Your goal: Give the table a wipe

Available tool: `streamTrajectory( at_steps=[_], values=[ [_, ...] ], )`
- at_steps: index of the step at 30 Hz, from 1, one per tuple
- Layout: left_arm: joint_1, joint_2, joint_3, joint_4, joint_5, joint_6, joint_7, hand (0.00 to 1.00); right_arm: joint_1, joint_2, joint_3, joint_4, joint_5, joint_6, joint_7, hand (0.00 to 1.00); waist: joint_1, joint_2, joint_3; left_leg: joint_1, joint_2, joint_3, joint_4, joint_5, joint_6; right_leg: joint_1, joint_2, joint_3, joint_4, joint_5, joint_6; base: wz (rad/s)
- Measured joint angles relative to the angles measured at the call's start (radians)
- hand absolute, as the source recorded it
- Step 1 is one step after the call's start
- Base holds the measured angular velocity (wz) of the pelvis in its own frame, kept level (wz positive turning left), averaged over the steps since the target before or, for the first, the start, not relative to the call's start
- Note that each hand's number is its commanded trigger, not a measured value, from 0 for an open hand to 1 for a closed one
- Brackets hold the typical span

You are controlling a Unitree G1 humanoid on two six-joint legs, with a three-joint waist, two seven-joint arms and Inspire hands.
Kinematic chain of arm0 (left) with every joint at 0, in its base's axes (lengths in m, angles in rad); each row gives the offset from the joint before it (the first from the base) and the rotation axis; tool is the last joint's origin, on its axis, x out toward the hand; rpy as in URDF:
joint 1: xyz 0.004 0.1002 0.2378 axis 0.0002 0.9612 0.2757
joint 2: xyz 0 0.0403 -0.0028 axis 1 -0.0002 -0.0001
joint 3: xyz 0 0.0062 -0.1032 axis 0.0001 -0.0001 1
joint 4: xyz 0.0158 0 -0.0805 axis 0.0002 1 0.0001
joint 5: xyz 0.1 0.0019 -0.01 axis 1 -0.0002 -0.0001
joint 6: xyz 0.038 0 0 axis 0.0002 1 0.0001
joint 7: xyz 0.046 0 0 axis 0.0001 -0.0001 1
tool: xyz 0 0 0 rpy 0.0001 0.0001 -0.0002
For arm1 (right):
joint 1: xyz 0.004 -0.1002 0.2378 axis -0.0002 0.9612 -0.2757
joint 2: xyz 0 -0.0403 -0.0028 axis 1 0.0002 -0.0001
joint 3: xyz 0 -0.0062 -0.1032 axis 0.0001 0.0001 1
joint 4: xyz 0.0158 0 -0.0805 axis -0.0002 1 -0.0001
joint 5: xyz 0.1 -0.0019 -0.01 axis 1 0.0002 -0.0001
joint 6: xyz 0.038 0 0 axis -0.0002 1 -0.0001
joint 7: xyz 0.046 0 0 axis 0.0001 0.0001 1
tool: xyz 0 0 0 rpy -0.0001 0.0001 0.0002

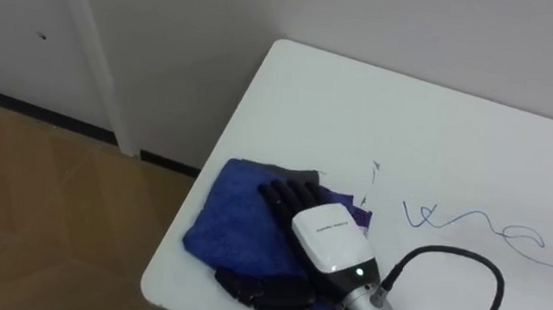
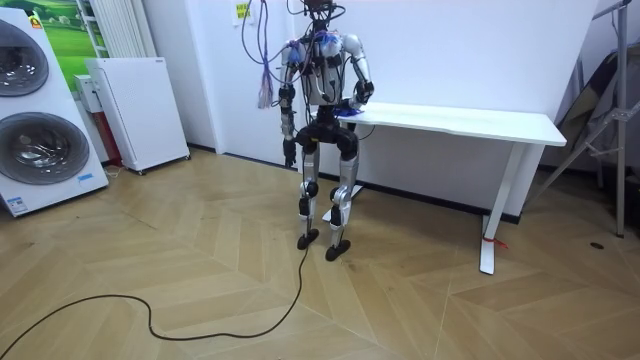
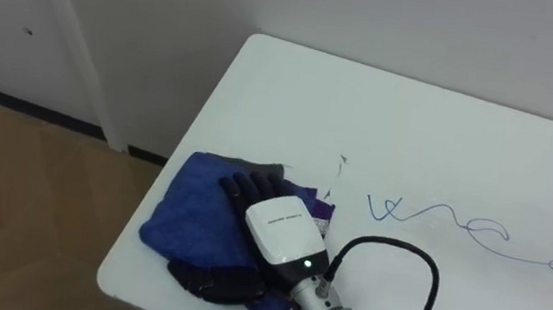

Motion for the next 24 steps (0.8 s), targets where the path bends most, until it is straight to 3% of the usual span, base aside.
streamTrajectory(
  at_steps=[7, 8, 9, 10, 11, 16, 24],
  values=[
    [-0.006, 0.0, 0.0, 0.0, 0.001, -0.002, 0.008, 0.0, 0.014, -0.002, -0.001, 0.001, 0.036, -0.015, -0.007, 0.0, -0.006, 0.002, 0.0001, 0.011, -0.001, -0.008, -0.001, 0.0, 0.0, 0.012, 0.0, 0.0, -0.013, 0.002, 0.003, 0.0],
    [-0.007, 0.0, 0.0, 0.0, 0.001, -0.003, 0.008, 0.0, 0.014, -0.002, -0.001, 0.004, 0.037, -0.018, -0.007, 0.39, -0.007, 0.003, 0.0008, 0.015, -0.001, -0.008, -0.003, 0.0, 0.0, 0.016, 0.0, 0.0, -0.013, 0.002, 0.003, 0.0],
    [-0.009, 0.0, 0.0, 0.007, 0.0, -0.006, 0.009, 0.0, 0.013, 0.0, -0.002, 0.017, 0.043, -0.025, -0.009, 0.61, -0.008, 0.003, 0.0005, 0.017, -0.001, -0.008, -0.004, 0.0, 0.0, 0.018, -0.001, -0.001, -0.013, 0.002, 0.003, 0.0],
    [-0.019, 0.0, -0.001, 0.017, 0.0, -0.007, 0.009, 0.0, 0.012, 0.0, -0.002, 0.022, 0.056, -0.027, -0.01, 0.89, -0.007, 0.003, 0.0004, 0.016, -0.001, -0.008, -0.004, 0.0, 0.0, 0.018, -0.001, -0.001, -0.013, 0.002, 0.004, 0.0],
    [-0.021, 0.0, -0.001, 0.018, 0.0, -0.007, 0.009, 0.0, 0.01, 0.001, -0.002, 0.022, 0.058, -0.028, -0.01, 1.0, -0.007, 0.003, 0.0006, 0.015, -0.001, -0.008, -0.004, 0.0, 0.0, 0.018, -0.001, -0.001, -0.012, 0.002, 0.004, 0.0],
    [-0.025, 0.0, 0.0, 0.029, -0.001, -0.007, 0.025, 0.0, 0.0, 0.025, -0.042, 0.017, 0.063, -0.034, -0.046, 1.0, -0.009, 0.002, 0.0009, 0.016, -0.002, -0.008, -0.003, 0.0, 0.0, 0.018, -0.001, -0.001, -0.013, 0.002, 0.004, 0.0],
    [-0.024, 0.0, 0.001, 0.033, -0.002, -0.006, 0.055, 0.0, -0.006, 0.026, -0.067, -0.006, 0.067, -0.034, -0.102, 1.0, -0.009, 0.002, 0.0007, 0.017, -0.002, -0.006, -0.002, 0.001, 0.001, 0.024, -0.001, -0.001, -0.012, 0.002, 0.004, 0.0]
  ],
)
